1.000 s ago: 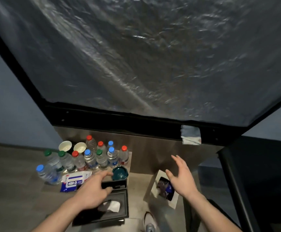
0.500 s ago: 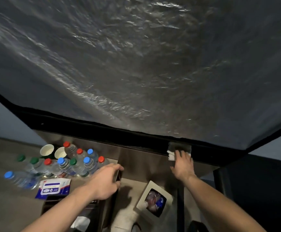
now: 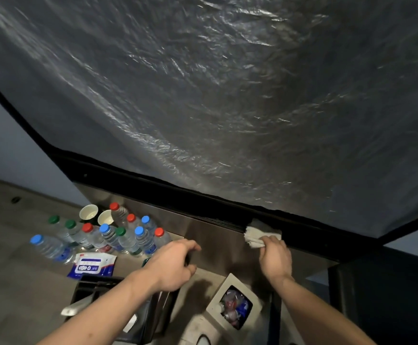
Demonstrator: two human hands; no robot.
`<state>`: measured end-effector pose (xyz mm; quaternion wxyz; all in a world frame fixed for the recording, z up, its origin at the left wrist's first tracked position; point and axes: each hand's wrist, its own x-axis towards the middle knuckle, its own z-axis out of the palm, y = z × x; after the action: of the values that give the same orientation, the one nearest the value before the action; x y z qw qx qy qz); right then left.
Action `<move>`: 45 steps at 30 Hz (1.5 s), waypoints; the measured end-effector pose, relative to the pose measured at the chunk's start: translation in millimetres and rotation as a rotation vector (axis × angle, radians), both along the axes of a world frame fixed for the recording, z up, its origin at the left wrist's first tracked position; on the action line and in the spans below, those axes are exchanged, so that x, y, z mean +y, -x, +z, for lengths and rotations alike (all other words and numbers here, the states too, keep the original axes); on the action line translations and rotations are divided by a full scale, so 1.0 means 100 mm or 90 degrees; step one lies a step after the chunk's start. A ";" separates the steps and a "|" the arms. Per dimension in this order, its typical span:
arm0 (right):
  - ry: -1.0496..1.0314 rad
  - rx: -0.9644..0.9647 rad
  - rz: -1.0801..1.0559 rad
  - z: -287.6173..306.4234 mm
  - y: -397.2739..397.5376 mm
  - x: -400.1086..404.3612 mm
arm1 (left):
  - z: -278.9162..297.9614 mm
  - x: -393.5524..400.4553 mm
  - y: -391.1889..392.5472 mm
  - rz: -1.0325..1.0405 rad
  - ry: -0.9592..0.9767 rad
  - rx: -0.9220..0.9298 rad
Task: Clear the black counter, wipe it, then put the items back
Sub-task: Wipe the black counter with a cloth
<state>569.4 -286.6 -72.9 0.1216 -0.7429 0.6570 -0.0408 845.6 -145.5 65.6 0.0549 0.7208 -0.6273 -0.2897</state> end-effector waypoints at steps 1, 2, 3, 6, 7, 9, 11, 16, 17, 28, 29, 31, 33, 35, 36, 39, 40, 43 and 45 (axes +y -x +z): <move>-0.004 -0.018 0.009 0.03 -0.05 0.13 | 0.03 0.04 -0.01 -0.002 -0.002 0.000; -0.006 -0.042 0.012 0.06 -0.09 0.28 | 0.06 0.09 -0.02 -0.004 -0.002 -0.002; -0.010 -0.066 0.011 0.09 -0.13 0.42 | 0.09 0.15 -0.03 -0.006 -0.003 -0.003; -0.028 -0.144 0.032 0.16 -0.21 0.86 | 0.16 0.34 -0.08 -0.021 -0.011 0.001; -0.040 -0.181 0.028 0.19 -0.22 1.01 | 0.18 0.42 -0.09 -0.026 -0.012 0.004; -0.061 -0.252 0.012 0.30 -0.21 1.31 | 0.19 0.58 -0.12 -0.042 -0.017 0.005; -0.088 -0.303 -0.006 0.45 -0.17 1.64 | 0.16 0.76 -0.13 -0.061 -0.023 0.017; -0.096 -0.369 -0.052 0.72 0.05 2.50 | -0.01 1.20 -0.04 -0.111 -0.039 0.040; -0.087 -0.366 -0.071 0.71 0.12 2.67 | -0.05 1.29 0.00 -0.122 -0.039 0.044; -0.027 -0.382 -0.343 0.79 1.40 3.88 | -0.32 1.86 1.00 -0.244 -0.120 0.057; -0.014 -0.384 -0.366 0.78 1.55 3.93 | -0.33 1.86 1.11 -0.253 -0.121 0.054; 0.015 -0.377 -0.400 0.78 1.85 3.98 | -0.35 1.84 1.34 -0.276 -0.127 0.045; 0.038 -0.379 -0.430 0.79 2.15 3.99 | -0.36 1.80 1.59 -0.303 -0.136 0.034; 0.056 -0.383 -0.462 0.75 2.44 3.97 | -0.38 1.74 1.85 -0.327 -0.143 0.025; 0.063 -0.382 -0.478 0.71 2.60 3.95 | -0.40 1.70 1.99 -0.332 -0.150 0.021; 0.072 -0.333 -0.488 0.53 3.03 3.83 | -0.47 1.53 2.45 -0.336 -0.147 0.011; 0.061 -0.306 -0.475 0.47 3.15 3.78 | -0.48 1.48 2.62 -0.336 -0.148 0.010; -0.027 -0.258 -0.425 0.18 3.45 3.63 | -0.50 1.34 3.11 -0.338 -0.162 -0.002; -0.111 -0.203 -0.359 -0.05 3.52 3.62 | -0.56 1.26 3.39 -0.331 -0.164 -0.016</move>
<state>217.9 75.3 -77.4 0.2700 -0.5030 0.8103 -0.1323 506.2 -19.3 9.7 -0.1208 0.5406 -0.7497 -0.3620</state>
